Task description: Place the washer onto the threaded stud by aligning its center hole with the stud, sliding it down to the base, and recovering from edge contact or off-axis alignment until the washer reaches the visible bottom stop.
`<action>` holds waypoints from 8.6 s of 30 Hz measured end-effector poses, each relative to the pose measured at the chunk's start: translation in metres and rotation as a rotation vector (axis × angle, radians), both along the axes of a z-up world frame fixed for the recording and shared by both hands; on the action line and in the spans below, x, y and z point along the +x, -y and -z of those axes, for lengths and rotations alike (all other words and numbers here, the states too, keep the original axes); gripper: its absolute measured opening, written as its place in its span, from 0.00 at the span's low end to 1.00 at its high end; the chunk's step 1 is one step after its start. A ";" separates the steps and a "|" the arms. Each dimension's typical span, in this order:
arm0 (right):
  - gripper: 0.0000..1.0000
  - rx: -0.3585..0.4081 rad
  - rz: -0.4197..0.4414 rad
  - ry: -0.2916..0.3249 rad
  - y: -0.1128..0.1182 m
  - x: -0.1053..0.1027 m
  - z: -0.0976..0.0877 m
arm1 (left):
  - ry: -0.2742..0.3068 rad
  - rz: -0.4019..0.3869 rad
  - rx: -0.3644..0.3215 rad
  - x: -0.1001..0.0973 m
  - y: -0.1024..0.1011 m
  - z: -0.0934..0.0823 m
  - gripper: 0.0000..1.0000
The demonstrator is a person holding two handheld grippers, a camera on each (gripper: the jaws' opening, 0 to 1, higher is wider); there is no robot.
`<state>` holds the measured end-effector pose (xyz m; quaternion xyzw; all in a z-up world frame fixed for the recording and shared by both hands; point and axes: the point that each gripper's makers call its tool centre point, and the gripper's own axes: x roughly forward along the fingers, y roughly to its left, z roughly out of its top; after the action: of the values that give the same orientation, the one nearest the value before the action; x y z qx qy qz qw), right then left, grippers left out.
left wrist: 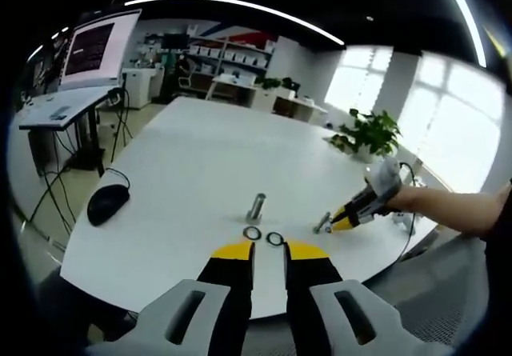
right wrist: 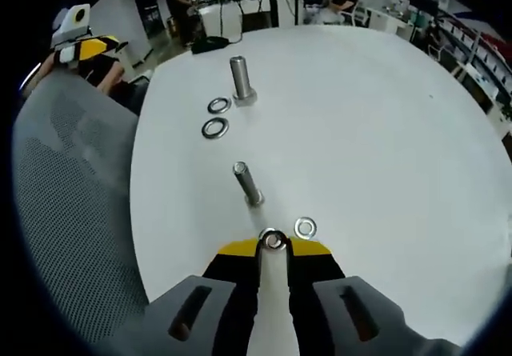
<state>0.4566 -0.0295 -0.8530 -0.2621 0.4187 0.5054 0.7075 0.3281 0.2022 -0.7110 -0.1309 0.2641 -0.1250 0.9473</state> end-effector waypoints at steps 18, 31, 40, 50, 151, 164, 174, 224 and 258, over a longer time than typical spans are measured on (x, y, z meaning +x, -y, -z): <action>0.14 0.089 -0.032 0.033 -0.019 0.000 -0.038 | -0.015 0.008 0.002 -0.001 0.001 0.002 0.11; 0.14 0.144 -0.073 0.059 -0.036 -0.004 -0.057 | -0.017 0.011 0.002 -0.001 0.002 0.002 0.11; 0.14 0.126 -0.111 0.082 -0.044 -0.008 -0.054 | -0.015 0.008 0.001 -0.001 0.001 0.002 0.11; 0.14 0.113 -0.108 0.105 -0.044 -0.005 -0.051 | -0.017 0.009 0.000 -0.001 0.001 0.002 0.11; 0.15 0.057 -0.011 0.114 -0.021 0.011 -0.027 | -0.023 0.015 -0.003 -0.001 0.002 0.004 0.11; 0.15 -0.013 -0.060 0.045 -0.015 -0.005 -0.005 | -0.024 0.015 -0.004 -0.002 0.002 0.004 0.11; 0.15 -0.042 -0.062 0.033 -0.010 -0.006 0.003 | -0.026 0.011 -0.004 -0.002 0.002 0.004 0.11; 0.15 -0.054 -0.042 0.032 -0.006 -0.004 0.010 | -0.019 0.002 -0.014 -0.001 0.001 0.003 0.11; 0.15 0.201 0.107 0.136 -0.026 0.029 -0.056 | -0.038 0.018 -0.008 -0.002 0.004 0.006 0.11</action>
<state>0.4852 -0.0037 -0.7972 -0.2009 0.3305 0.4876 0.7827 0.3257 0.1983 -0.7165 -0.1349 0.2827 -0.1323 0.9404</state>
